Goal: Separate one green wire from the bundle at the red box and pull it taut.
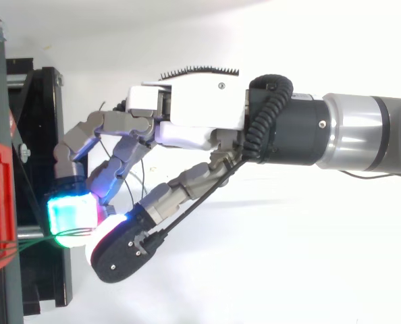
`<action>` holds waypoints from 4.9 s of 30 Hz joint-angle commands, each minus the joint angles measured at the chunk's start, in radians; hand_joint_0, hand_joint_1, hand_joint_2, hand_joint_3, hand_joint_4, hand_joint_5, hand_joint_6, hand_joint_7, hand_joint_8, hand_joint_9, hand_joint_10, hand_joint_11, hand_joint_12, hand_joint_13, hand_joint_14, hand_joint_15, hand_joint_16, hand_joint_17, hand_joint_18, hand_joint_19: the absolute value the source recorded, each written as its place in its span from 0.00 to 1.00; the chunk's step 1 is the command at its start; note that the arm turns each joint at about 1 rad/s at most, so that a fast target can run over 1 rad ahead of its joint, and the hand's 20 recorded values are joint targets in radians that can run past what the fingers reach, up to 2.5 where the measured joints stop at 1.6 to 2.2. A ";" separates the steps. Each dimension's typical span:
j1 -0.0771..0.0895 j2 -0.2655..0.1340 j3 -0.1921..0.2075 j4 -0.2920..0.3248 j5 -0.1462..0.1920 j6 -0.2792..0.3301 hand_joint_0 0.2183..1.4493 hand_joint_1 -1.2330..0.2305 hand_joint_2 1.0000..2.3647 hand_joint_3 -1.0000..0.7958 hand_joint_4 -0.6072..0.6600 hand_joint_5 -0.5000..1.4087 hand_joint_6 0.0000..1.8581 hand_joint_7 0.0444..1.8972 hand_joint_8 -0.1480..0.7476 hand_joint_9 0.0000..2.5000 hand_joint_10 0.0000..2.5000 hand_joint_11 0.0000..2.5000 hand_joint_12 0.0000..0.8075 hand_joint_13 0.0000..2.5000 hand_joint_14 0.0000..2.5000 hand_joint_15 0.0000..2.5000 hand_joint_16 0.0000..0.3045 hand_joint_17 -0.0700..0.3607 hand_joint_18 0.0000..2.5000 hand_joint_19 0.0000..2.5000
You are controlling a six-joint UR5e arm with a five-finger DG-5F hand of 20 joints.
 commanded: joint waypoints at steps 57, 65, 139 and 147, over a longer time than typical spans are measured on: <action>0.003 0.000 0.025 -0.055 0.056 -0.124 0.34 0.35 0.00 0.28 0.53 0.17 0.47 0.49 0.45 0.52 0.01 0.53 0.45 0.39 0.01 0.28 0.17 0.43 0.34 0.23; 0.006 0.009 0.025 -0.073 0.041 -0.127 0.40 0.25 0.02 0.41 0.47 0.15 0.51 0.53 0.45 0.49 0.01 0.54 0.45 0.38 0.01 0.28 0.17 0.43 0.33 0.23; -0.043 0.051 0.070 -0.239 0.004 -0.218 0.34 0.32 0.00 0.28 0.55 0.16 0.50 0.48 0.47 0.46 0.01 0.49 0.45 0.37 0.01 0.28 0.17 0.43 0.32 0.23; -0.038 0.051 0.068 -0.236 0.008 -0.225 0.27 0.37 0.00 0.28 0.57 0.16 0.49 0.48 0.47 0.49 0.01 0.53 0.46 0.45 0.01 0.35 0.18 0.45 0.33 0.24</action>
